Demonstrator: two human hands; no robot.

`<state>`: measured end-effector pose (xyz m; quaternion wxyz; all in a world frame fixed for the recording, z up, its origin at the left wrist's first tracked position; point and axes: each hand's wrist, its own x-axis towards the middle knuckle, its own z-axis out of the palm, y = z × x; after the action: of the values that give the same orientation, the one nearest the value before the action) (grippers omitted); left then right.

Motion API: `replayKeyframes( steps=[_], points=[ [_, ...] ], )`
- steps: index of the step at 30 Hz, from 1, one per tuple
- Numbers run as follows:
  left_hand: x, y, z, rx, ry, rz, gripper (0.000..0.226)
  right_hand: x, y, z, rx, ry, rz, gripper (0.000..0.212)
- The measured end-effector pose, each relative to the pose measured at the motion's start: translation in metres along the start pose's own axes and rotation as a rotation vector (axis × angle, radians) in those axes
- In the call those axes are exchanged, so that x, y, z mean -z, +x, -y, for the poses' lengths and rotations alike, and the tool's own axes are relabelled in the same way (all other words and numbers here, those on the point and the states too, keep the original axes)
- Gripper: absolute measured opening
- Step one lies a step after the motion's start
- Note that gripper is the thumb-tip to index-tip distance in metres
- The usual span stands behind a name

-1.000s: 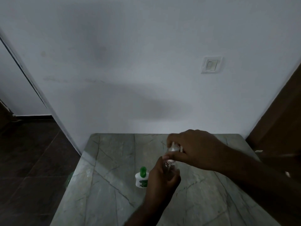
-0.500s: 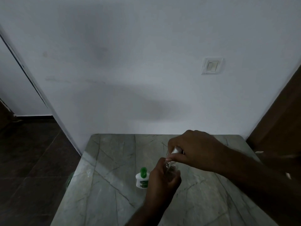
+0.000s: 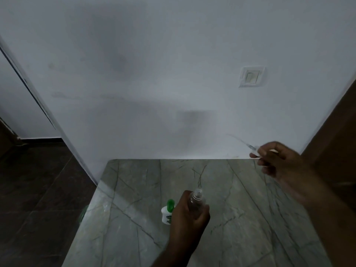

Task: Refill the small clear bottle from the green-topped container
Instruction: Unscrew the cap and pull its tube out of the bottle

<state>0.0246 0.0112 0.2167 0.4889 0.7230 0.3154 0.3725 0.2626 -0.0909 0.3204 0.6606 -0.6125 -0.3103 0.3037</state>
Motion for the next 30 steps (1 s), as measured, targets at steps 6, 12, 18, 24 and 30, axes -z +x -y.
replayKeyframes(
  steps=[6,12,18,24,30],
  points=[
    [0.001,-0.001,0.013,0.025,-0.032,-0.027,0.024,0.011,0.012,-0.168,-0.425,0.761,-0.371,0.018],
    [0.007,-0.007,0.042,0.065,0.080,-0.014,0.026,0.009,0.012,-0.286,-0.679,0.704,-0.504,0.016],
    [0.003,-0.009,0.045,0.039,0.098,-0.030,0.027,0.002,0.019,-0.332,-0.678,0.548,-0.475,0.018],
    [-0.003,-0.006,0.047,-0.008,0.106,-0.058,0.056,-0.005,0.026,-0.336,-0.516,-0.422,-0.371,0.028],
    [0.000,-0.016,0.067,-0.008,0.141,-0.052,0.032,-0.002,0.029,-0.365,-0.390,-0.846,-0.302,0.016]
  ],
)
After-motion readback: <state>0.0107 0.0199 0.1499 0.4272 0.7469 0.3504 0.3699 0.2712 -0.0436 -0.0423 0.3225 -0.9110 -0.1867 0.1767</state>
